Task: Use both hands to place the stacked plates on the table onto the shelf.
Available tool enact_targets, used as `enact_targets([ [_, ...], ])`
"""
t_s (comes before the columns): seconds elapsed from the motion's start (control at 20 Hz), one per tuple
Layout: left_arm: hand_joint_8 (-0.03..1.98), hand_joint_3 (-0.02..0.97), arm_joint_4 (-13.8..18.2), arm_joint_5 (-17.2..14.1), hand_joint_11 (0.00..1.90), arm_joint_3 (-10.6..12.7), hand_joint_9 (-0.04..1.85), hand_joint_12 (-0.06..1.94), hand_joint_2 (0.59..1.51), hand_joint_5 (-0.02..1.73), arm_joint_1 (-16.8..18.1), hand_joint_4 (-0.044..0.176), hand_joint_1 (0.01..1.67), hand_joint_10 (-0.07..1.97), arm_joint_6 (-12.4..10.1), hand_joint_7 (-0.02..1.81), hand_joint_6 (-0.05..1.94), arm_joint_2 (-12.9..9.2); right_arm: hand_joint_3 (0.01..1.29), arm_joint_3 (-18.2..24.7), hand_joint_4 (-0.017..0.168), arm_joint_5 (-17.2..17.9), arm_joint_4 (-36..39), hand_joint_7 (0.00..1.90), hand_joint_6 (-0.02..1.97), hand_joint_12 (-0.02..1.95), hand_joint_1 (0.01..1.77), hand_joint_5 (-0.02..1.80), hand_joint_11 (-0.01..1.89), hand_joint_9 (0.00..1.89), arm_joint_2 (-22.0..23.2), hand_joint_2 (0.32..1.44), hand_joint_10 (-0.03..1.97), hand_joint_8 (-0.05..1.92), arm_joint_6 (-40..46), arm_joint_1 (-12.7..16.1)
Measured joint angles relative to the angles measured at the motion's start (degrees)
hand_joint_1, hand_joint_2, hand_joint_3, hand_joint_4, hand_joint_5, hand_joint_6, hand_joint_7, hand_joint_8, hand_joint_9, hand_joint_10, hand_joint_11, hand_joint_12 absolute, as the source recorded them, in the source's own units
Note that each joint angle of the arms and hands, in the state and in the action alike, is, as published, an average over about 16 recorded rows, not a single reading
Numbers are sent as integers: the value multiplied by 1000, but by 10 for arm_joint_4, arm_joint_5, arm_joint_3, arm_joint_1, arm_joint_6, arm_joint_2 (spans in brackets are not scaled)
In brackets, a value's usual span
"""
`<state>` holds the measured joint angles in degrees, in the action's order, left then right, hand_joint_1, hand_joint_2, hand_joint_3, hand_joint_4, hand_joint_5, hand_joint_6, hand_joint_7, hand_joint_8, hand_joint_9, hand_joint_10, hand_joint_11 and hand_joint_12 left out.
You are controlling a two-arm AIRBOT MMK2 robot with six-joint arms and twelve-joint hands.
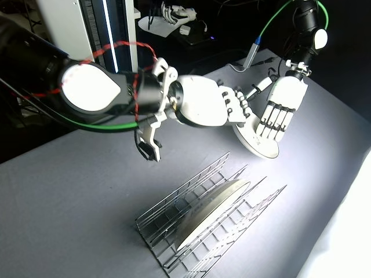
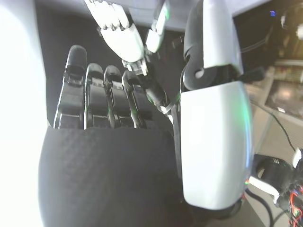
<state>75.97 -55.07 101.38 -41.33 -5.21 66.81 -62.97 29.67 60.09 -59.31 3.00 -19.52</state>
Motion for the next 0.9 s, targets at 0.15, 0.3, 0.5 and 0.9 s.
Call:
enact_targets([
  [0.15,-11,19,-1,0,8,0,18,-37,1155,-10,-1,-10,16,6,0,18,-35,0,12,-25,-3,-11,1,16,29,523,1242,34,13,17,-32,914,8,13,0,-4],
  [0.3,-10,19,-1,0,9,-1,17,-37,1154,-10,-1,-10,15,6,0,20,-35,0,12,-49,-3,-20,2,16,29,544,1241,29,13,18,-62,914,8,14,0,-6],
  [0.5,-10,19,0,1,8,-1,16,-37,1151,-9,0,-10,16,7,-1,20,-35,0,12,-79,-3,-27,4,17,29,544,1239,22,13,18,-101,908,8,14,0,-8],
  [0.9,-10,19,2,1,8,-1,15,-36,1141,-9,2,-10,16,7,-1,20,-35,1,12,-141,-3,-33,4,19,28,541,1219,20,14,20,-176,894,10,14,-1,-8],
])
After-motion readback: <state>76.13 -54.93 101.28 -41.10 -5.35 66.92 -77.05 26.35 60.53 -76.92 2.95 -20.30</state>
